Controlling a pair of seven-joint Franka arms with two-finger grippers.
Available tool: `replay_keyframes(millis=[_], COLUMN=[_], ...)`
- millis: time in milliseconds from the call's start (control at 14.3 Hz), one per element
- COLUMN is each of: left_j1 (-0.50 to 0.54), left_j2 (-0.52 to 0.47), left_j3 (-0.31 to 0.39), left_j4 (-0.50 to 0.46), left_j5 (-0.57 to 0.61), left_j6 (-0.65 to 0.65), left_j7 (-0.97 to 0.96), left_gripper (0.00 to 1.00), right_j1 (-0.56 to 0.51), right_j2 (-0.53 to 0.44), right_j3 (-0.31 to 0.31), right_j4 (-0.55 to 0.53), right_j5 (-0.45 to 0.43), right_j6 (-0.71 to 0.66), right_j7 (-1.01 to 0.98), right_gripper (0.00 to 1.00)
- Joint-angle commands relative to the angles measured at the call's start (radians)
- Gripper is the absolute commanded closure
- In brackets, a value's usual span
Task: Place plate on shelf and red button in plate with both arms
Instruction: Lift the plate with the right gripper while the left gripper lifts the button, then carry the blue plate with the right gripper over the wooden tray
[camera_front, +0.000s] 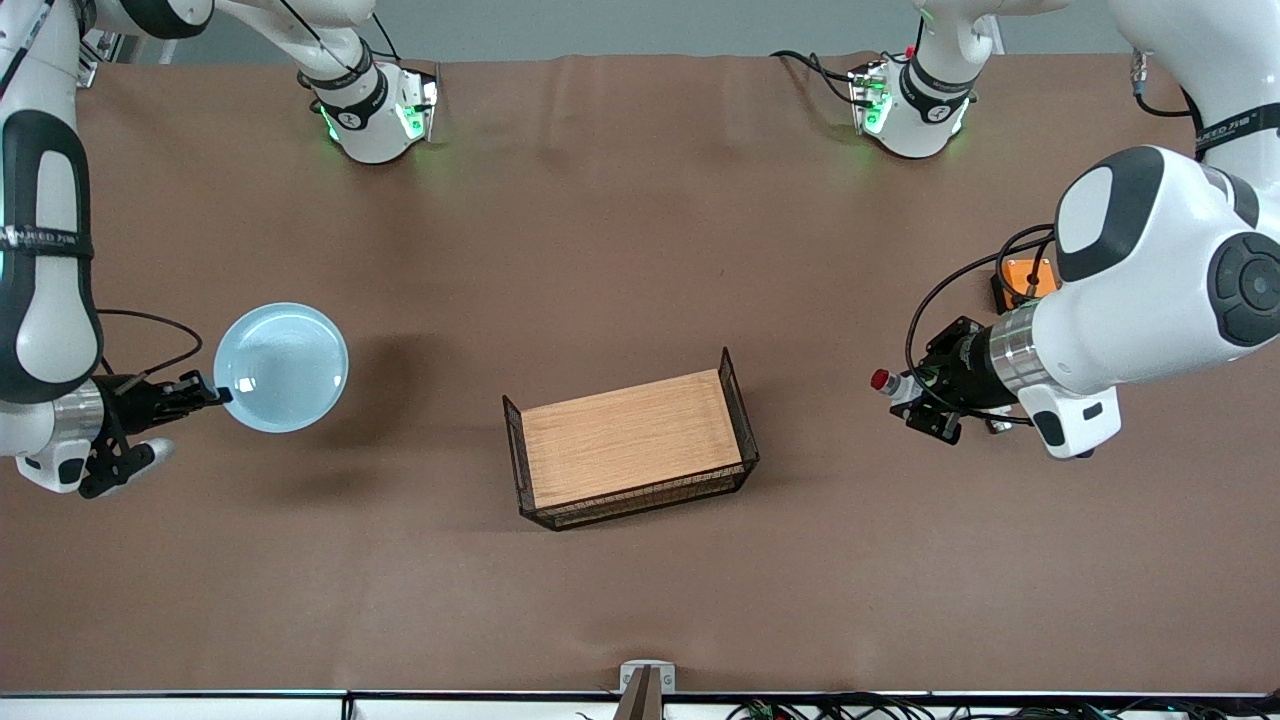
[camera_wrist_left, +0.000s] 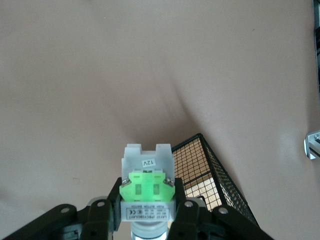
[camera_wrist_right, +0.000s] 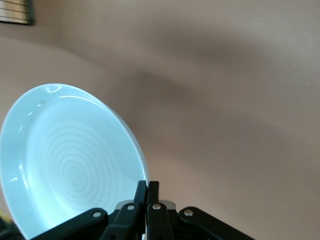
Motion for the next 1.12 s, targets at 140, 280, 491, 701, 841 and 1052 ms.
replay_keyframes(millis=[140, 280, 491, 701, 841, 1052], left_j1=[-0.004, -0.004, -0.004, -0.003, -0.003, -0.004], left_j2=[0.011, 0.011, 0.011, 0.011, 0.011, 0.011], left_j3=[0.006, 0.006, 0.006, 0.008, 0.008, 0.006], left_j4=[0.032, 0.034, 0.032, 0.032, 0.032, 0.032], left_j5=[-0.013, -0.013, -0.013, -0.013, -0.013, -0.013], left_j6=[-0.006, -0.003, -0.003, -0.003, -0.003, -0.003], left_j7=[-0.015, -0.015, -0.015, -0.015, -0.015, -0.015], left_gripper=[1.0, 1.0, 1.0, 1.0, 1.0, 1.0], right_j1=[0.054, 0.088, 0.097, 0.109, 0.131, 0.163], right_j2=[-0.08, -0.117, -0.149, -0.185, -0.212, -0.232], right_j3=[0.0, 0.0, 0.0, 0.0, -0.001, 0.0], right_j4=[-0.024, -0.024, -0.022, -0.024, -0.024, -0.028], right_j5=[0.057, 0.056, 0.056, 0.054, 0.053, 0.054], right_j6=[-0.069, -0.101, -0.138, -0.178, -0.207, -0.209], right_j7=[0.152, 0.222, 0.251, 0.265, 0.265, 0.324], right_gripper=[1.0, 1.0, 1.0, 0.99, 0.99, 0.99])
